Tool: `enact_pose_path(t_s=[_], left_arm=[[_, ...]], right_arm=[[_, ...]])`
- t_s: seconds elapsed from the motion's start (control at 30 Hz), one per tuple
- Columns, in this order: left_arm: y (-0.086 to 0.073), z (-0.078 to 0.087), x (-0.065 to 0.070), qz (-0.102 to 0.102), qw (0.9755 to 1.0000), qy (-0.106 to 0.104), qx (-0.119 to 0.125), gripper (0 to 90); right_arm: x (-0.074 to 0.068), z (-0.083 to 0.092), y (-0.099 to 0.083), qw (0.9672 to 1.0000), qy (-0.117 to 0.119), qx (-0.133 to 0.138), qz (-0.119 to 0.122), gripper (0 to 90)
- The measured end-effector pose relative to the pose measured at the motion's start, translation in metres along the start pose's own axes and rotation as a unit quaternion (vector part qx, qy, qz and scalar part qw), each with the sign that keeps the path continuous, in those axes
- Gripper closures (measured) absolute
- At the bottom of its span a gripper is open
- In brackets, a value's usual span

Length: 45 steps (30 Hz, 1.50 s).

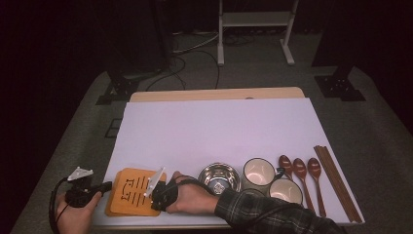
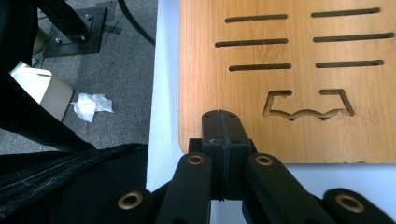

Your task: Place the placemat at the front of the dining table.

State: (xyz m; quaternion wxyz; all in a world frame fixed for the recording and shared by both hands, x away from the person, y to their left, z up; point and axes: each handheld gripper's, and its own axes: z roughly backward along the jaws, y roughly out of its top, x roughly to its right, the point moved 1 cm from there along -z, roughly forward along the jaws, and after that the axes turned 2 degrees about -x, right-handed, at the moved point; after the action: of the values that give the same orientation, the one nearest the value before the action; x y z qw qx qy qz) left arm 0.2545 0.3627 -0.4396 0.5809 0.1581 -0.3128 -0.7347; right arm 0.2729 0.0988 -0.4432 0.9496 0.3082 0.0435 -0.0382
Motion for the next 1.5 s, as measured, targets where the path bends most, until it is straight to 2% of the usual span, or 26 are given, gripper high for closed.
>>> enact_pose_path(t_s=[0.23,0.67,1.17,1.5], left_arm=[[0.001,0.003,-0.001,0.002,1.0000,0.002,0.003,88.2],[0.005,0.013,0.000,0.011,0.9997,-0.002,0.021,78.2],[0.009,0.018,0.003,0.019,0.9989,-0.024,0.035,61.4],[0.015,0.021,0.012,0.017,0.9977,-0.047,0.046,56.9]], right_arm=[[0.000,-0.001,0.000,1.0000,-0.001,-0.002,0.003,89.6],[0.000,-0.002,0.000,1.0000,-0.003,-0.002,0.006,89.6],[-0.001,-0.002,-0.001,1.0000,-0.004,-0.002,0.008,89.6],[-0.002,-0.002,-0.001,0.9999,-0.007,0.000,0.010,89.7]])
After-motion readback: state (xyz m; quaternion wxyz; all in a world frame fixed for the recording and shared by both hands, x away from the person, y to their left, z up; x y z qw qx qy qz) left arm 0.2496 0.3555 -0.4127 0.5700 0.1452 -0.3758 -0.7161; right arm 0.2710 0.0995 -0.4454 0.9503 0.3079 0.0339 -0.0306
